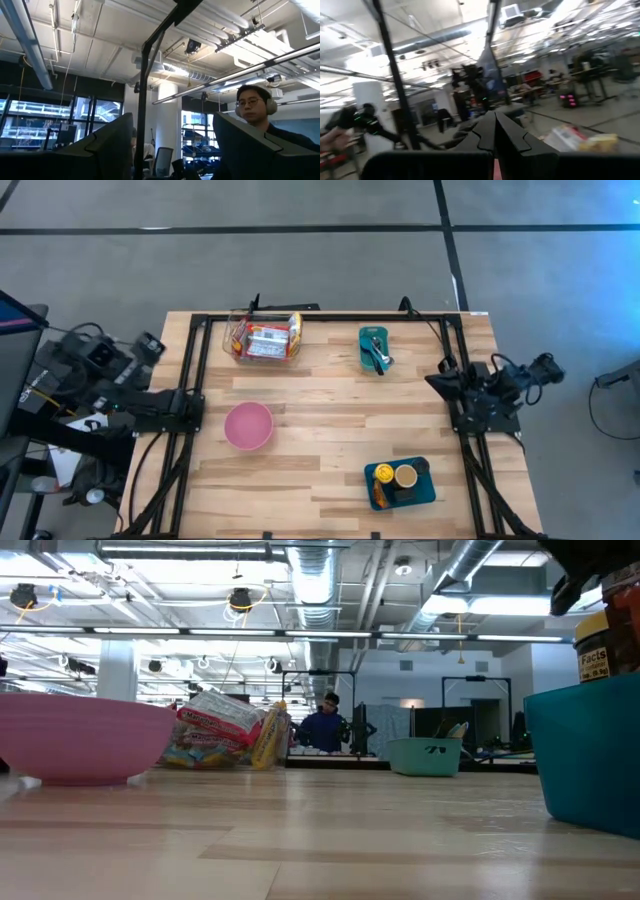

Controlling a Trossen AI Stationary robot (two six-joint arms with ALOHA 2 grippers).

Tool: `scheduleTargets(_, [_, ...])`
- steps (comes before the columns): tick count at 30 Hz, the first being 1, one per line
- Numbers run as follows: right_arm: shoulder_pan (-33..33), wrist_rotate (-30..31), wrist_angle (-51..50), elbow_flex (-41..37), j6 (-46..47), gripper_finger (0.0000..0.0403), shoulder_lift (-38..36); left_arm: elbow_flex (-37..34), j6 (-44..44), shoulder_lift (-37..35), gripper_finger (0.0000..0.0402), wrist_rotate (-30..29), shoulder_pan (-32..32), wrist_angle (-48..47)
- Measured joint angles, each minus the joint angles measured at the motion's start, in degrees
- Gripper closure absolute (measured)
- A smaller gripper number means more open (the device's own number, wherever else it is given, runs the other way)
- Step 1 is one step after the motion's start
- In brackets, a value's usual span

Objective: Pick & Place Food Item
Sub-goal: Return to Home Position

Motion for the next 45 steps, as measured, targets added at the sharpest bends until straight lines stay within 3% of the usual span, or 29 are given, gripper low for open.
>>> scheduleTargets(14, [-17.9,-5.3,-7.8,0.0,3.9,0.0403,0.0,-22.3,-1.3,-2.1,0.0131,0.0,0.0,20.2])
scheduleTargets(24, [-27.2,-15.2,-15.9,0.0,8.1,0.0403,0.0,-37.9,-2.8,-2.1,0.0131,0.0,0.0,39.0])
scheduleTargets(30, [-28.5,-15.4,-21.6,0.0,8.7,0.0403,0.0,-38.2,-0.8,-0.7,0.0131,0.1,0.0,37.7])
scheduleTargets(40, [-28.5,-15.3,-31.0,0.0,6.6,0.0403,0.0,-38.2,8.9,4.4,0.0131,-0.1,0.1,24.8])
scheduleTargets(45, [-28.5,-15.1,-34.2,0.0,6.5,0.0403,0.0,-38.3,9.2,8.5,0.0131,-4.7,0.0,22.9])
